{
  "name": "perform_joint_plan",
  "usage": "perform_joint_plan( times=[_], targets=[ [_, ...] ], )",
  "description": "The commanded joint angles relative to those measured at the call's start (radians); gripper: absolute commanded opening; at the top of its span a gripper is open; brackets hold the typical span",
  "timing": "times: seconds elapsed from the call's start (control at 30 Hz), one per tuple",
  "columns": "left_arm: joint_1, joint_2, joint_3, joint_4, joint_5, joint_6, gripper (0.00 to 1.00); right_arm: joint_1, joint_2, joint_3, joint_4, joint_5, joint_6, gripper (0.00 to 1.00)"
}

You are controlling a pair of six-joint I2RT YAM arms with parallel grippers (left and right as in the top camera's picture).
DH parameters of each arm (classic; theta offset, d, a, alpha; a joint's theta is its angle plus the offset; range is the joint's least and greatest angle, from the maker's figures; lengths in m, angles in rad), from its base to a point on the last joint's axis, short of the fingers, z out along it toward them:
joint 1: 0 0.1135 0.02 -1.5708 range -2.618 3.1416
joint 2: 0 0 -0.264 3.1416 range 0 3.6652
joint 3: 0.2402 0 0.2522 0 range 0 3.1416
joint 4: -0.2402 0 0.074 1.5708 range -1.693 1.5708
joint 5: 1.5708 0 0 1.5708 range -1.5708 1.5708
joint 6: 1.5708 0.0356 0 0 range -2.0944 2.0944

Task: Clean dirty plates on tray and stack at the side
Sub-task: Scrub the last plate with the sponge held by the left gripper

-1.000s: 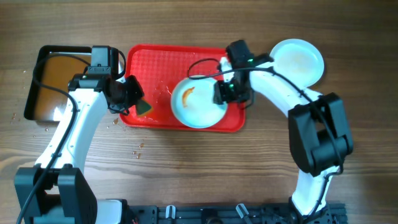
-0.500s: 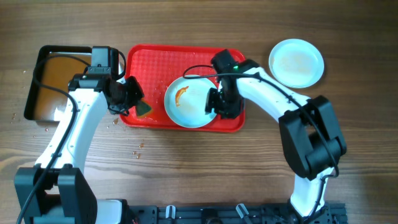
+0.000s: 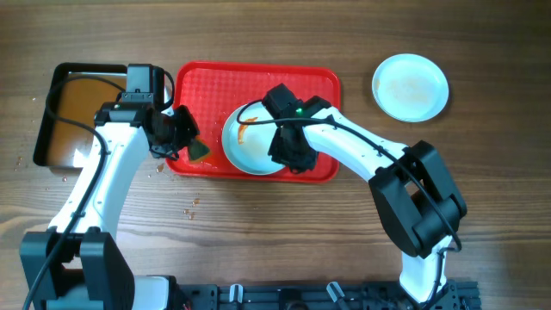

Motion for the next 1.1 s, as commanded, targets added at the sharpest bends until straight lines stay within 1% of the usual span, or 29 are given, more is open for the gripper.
perform_joint_plan(
  times=[0.0,0.07,0.1,0.2,0.23,0.3,0.33,0.37,0.43,0.6,0.63,0.67,0.7,0.77,0.83,0.87,0.93,1.0,1.03,1.07],
  targets=[
    [-0.004,-0.013,-0.006,0.0,0.011,-0.002,0.05,0.007,0.014,-0.004,0.018,0.025,0.045,0.3],
    [-0.004,-0.013,-0.006,0.004,0.011,-0.002,0.05,0.008,0.014,-0.004,0.029,0.025,0.029,0.12],
    [-0.005,-0.013,-0.006,0.004,0.011,-0.002,0.05,0.008,0.014,-0.004,0.054,0.024,-0.016,0.09],
    [-0.005,-0.013,-0.006,0.013,0.011,-0.002,0.04,0.008,0.014,-0.004,0.153,0.025,-0.192,0.08],
    [-0.005,-0.013,-0.006,0.016,0.011,-0.002,0.04,0.008,0.014,-0.004,0.198,0.025,-0.274,0.04],
    [-0.005,-0.013,-0.006,0.018,0.011,-0.002,0.04,0.008,0.014,-0.004,0.267,0.026,-0.434,0.04],
    [-0.005,-0.013,-0.006,0.018,0.011,-0.002,0.04,0.008,0.014,-0.004,0.285,0.04,-0.492,0.04],
    [-0.005,-0.013,-0.006,0.018,0.011,-0.002,0.04,0.008,0.014,-0.004,0.301,0.088,-0.521,0.04],
    [-0.011,-0.013,-0.006,0.021,0.012,0.002,0.04,0.008,0.014,-0.004,0.336,0.117,-0.569,0.04],
    [-0.088,-0.007,-0.006,0.08,0.002,0.002,0.04,0.006,0.03,-0.004,0.379,0.13,-0.554,0.04],
    [-0.1,0.001,-0.006,0.087,-0.017,0.001,0.04,0.003,0.042,-0.004,0.377,0.129,-0.555,0.07],
    [-0.107,0.011,-0.006,0.09,-0.03,0.002,0.04,0.002,0.048,-0.004,0.371,0.129,-0.555,0.27],
    [-0.109,0.024,-0.006,0.089,-0.034,0.001,0.04,0.001,0.06,-0.004,0.362,0.117,-0.557,0.3],
    [-0.109,0.055,-0.006,0.082,-0.034,0.001,0.05,0.0,0.063,-0.004,0.338,0.047,-0.567,0.3],
    [-0.109,0.081,-0.006,0.083,-0.034,0.001,0.04,0.0,0.063,-0.004,0.348,-0.057,-0.621,0.31],
    [-0.109,0.095,-0.006,0.084,-0.034,0.002,0.04,0.0,0.063,-0.004,0.352,-0.082,-0.634,0.35],
    [-0.109,0.111,-0.006,0.084,-0.034,0.002,0.04,0.001,0.064,-0.004,0.356,-0.082,-0.634,0.36],
    [-0.109,0.114,-0.006,0.083,-0.034,0.002,0.04,0.001,0.071,-0.004,0.365,-0.077,-0.632,0.33],
    [-0.109,0.115,-0.006,0.082,-0.034,0.002,0.04,0.001,0.081,-0.004,0.376,-0.055,-0.629,0.23],
    [-0.109,0.115,-0.006,0.082,-0.034,0.002,0.04,0.001,0.096,-0.004,0.385,-0.028,-0.624,0.21]
  ],
)
